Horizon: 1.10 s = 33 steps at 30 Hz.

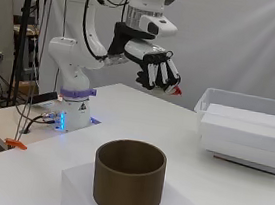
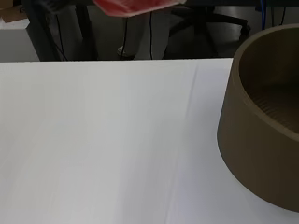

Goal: Teleoperate dual arm-hand system to remove items from a box

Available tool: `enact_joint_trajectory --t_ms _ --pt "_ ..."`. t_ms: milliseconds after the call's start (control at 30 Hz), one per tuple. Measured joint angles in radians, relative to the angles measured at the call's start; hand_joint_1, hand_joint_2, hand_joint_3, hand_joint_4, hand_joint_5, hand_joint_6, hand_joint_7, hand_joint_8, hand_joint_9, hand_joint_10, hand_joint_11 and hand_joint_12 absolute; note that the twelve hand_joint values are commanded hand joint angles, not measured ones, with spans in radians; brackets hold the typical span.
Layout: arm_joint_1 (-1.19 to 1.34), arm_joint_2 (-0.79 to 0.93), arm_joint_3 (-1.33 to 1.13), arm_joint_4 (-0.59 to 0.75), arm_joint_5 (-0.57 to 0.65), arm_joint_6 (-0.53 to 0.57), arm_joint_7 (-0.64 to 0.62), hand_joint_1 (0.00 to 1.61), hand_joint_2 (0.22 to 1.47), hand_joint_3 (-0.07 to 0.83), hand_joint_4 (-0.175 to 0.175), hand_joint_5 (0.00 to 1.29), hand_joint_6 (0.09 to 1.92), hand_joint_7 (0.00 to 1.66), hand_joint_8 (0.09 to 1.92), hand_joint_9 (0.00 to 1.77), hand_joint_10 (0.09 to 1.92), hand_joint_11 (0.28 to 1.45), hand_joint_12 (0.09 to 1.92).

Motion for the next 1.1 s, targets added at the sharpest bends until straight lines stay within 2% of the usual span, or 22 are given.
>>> enact_joint_trajectory --t_ms 133,200,300,433,567,700,833,867,900,933,967,1000,1033,1100 --pt "0.026 0.077 -0.031 0.05 -0.017 0.003 -0.016 0.97 1.18 0.0 0.175 0.86 1.18 1.13 1.92 1.45 1.92 1.13 1.91" --pt "0.024 0.084 -0.046 0.097 -0.03 -0.001 0.03 0.97 1.18 0.0 0.175 0.85 1.18 1.1 1.92 1.43 1.92 1.12 1.9" --pt "0.102 0.161 -0.13 0.197 -0.149 -0.025 0.128 0.96 1.18 0.001 0.175 0.85 1.19 1.09 1.92 1.42 1.92 1.12 1.9" --pt "0.283 0.36 -0.27 0.34 -0.287 -0.038 0.216 0.97 1.18 -0.001 0.175 0.86 1.16 1.15 1.92 1.47 1.92 1.15 1.9" --pt "0.355 0.464 -0.364 0.442 -0.34 -0.051 0.259 0.97 1.17 -0.001 0.175 0.87 1.15 1.17 1.92 1.49 1.92 1.14 1.88" --pt "0.38 0.483 -0.391 0.447 -0.363 -0.072 0.343 0.97 1.17 -0.001 0.175 0.87 1.14 1.17 1.92 1.49 1.92 1.13 1.87" --pt "0.382 0.483 -0.405 0.429 -0.366 -0.073 0.333 0.97 1.17 0.0 0.175 0.87 1.14 1.19 1.92 1.5 1.92 1.14 1.86" --pt "0.382 0.483 -0.406 0.429 -0.366 -0.072 0.333 0.85 1.13 -0.005 0.122 0.74 0.82 1.1 1.92 1.43 1.92 1.06 1.86" --pt "0.383 0.478 -0.412 0.423 -0.356 -0.067 0.325 0.56 0.94 -0.026 0.091 0.45 0.47 0.69 1.27 0.91 1.39 0.81 1.25" --pt "0.384 0.472 -0.423 0.408 -0.337 -0.065 0.309 0.32 0.79 -0.029 0.074 0.24 0.25 0.38 0.7 0.51 0.88 0.61 0.73" --pt "0.389 0.471 -0.435 0.382 -0.312 -0.075 0.29 0.17 0.71 -0.02 0.058 0.12 0.12 0.19 0.36 0.29 0.51 0.5 0.39" --pt "0.403 0.482 -0.446 0.351 -0.295 -0.103 0.281 0.08 0.66 -0.012 0.044 0.06 0.09 0.09 0.17 0.2 0.29 0.44 0.2" --pt "0.414 0.502 -0.455 0.329 -0.298 -0.129 0.282 0.04 0.64 -0.006 0.034 0.03 0.09 0.05 0.09 0.17 0.16 0.41 0.1" --pt "0.435 0.523 -0.464 0.336 -0.326 -0.144 0.283 0.01 0.63 0.003 0.018 0.0 0.09 0.03 0.09 0.17 0.09 0.39 0.09"
